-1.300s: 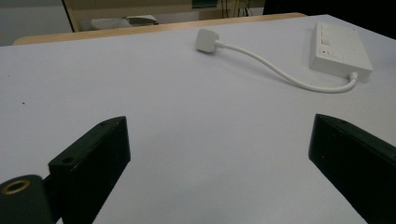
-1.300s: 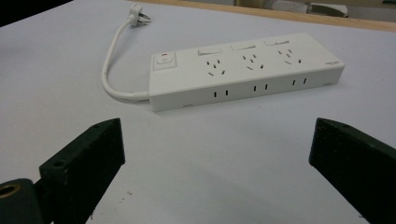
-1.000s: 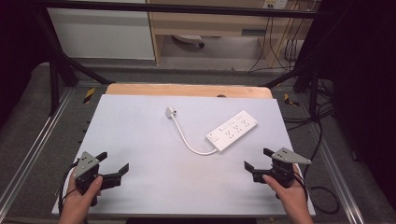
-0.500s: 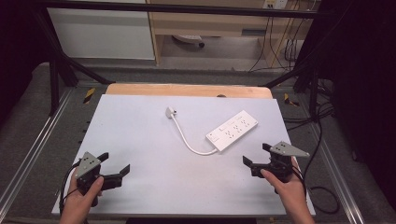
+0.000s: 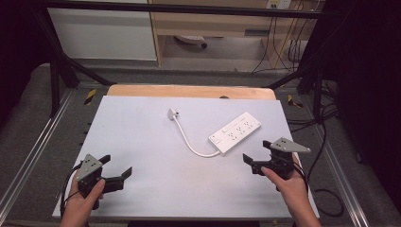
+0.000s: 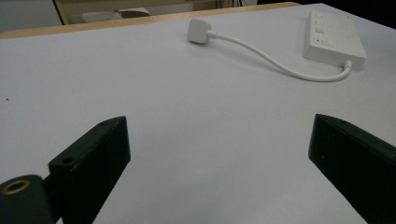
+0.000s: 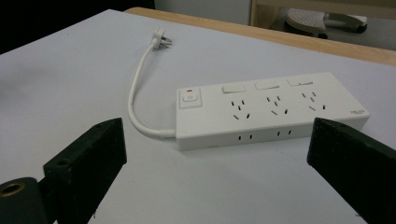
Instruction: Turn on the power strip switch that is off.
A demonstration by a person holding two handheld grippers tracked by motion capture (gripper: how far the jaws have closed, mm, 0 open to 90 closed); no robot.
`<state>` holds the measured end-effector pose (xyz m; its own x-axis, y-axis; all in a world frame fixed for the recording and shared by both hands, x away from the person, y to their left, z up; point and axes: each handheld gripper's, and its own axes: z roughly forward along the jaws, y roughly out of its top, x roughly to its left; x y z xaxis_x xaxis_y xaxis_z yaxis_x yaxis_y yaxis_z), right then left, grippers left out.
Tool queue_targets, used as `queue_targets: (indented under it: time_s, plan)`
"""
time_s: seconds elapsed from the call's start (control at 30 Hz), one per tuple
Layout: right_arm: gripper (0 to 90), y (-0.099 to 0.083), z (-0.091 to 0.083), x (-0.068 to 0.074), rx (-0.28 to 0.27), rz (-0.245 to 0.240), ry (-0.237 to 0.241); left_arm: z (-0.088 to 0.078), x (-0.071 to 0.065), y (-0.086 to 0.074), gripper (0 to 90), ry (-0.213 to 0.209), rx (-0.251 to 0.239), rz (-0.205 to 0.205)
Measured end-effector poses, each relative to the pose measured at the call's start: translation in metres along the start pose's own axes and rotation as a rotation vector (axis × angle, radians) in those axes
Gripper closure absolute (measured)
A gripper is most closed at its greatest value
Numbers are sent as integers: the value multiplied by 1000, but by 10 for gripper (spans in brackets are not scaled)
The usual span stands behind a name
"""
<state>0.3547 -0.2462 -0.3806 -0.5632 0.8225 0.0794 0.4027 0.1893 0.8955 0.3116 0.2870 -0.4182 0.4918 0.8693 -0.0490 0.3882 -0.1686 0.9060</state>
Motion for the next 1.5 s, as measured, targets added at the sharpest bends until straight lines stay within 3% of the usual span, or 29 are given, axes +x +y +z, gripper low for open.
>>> queue_targets:
  time_s: [0.8, 1.5]
  plan:
    - [37, 23, 11, -1, 11, -9, 15, 2, -1, -1, 56, -11, 15, 8]
    - [38, 45, 34, -1, 11, -30, 19, 5, -3, -2, 56, -27, 40, 14]
